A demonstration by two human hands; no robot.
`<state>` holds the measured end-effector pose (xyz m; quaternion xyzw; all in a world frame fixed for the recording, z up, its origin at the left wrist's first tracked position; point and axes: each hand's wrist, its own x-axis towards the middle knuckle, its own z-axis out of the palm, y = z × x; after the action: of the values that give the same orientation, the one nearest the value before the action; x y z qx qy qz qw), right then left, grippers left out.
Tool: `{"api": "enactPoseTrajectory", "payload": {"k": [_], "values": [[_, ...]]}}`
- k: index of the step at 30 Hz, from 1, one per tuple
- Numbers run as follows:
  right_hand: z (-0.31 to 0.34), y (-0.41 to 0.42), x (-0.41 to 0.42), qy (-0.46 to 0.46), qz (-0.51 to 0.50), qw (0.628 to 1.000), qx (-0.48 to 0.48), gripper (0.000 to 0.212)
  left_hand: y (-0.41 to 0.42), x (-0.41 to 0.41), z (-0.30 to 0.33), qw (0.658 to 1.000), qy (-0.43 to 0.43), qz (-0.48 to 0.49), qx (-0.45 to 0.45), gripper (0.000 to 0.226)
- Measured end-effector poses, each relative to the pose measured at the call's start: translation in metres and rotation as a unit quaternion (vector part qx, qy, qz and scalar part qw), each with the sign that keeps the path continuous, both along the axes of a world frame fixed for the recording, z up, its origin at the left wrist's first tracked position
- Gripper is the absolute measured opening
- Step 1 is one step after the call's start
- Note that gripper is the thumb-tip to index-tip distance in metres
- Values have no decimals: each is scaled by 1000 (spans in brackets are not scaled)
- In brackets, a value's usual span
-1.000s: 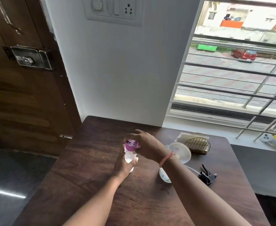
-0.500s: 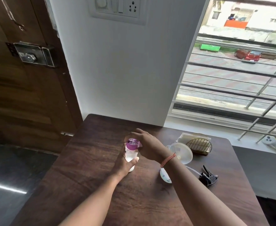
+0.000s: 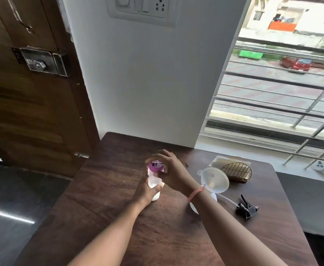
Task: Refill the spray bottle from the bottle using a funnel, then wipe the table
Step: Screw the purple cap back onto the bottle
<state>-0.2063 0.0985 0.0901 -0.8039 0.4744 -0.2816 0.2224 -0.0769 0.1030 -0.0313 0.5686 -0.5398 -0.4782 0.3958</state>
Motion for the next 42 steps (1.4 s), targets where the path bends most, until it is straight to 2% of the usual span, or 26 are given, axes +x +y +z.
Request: {"api": "enactPoseTrajectory", "payload": {"k": [3, 7, 12, 16, 18, 21, 24, 26, 28, 30, 32, 34, 37, 39, 42], "values": [[8, -3, -3, -3, -4, 1000, 23, 52, 0, -1, 1, 1000, 12, -4, 12, 75], [9, -1, 2, 80, -12, 997, 3, 53, 0, 1, -1, 1000, -6, -1, 17, 74], [12, 5, 10, 127, -67, 990, -19, 50, 1, -3, 2, 1000, -27, 8, 6, 53], [19, 9, 13, 149, -89, 985, -22, 50, 5, -5, 8, 1000, -19, 20, -11, 53], [22, 10, 12, 160, -114, 980, -21, 54, 7, -3, 9, 1000, -3, 10, -8, 57], [24, 8, 6, 195, -195, 959, -69, 75, 6, -1, 3, 1000, 10, 1, 11, 70], [24, 5, -1, 121, -192, 964, -136, 56, 2, 0, -3, 1000, 15, 7, 17, 79], [23, 3, -1, 92, -97, 986, -105, 40, 2, 0, -1, 1000, 13, 0, 19, 75], [23, 4, 0, 89, -49, 994, -50, 49, 1, 0, -4, 1000, 12, -9, 18, 72], [22, 1, -2, 74, -118, 985, -101, 51, 2, -2, -3, 1000, 15, -5, 11, 73], [27, -2, -7, 62, -175, 970, -156, 39, 3, -2, -1, 1000, 17, -1, 5, 76], [31, 0, -8, 48, -126, 982, -130, 24, 4, -2, -1, 1000, 13, -5, 1, 76], [29, 5, -4, 90, -41, 994, -37, 34, 7, -4, 5, 1000, -13, -7, -6, 70], [25, 4, -2, 107, -88, 988, -69, 31, 12, -9, 16, 998, -42, -38, -16, 56], [27, 0, -2, 118, -138, 977, -108, 30, 16, -20, 17, 992, -82, -74, -63, 57]]}}
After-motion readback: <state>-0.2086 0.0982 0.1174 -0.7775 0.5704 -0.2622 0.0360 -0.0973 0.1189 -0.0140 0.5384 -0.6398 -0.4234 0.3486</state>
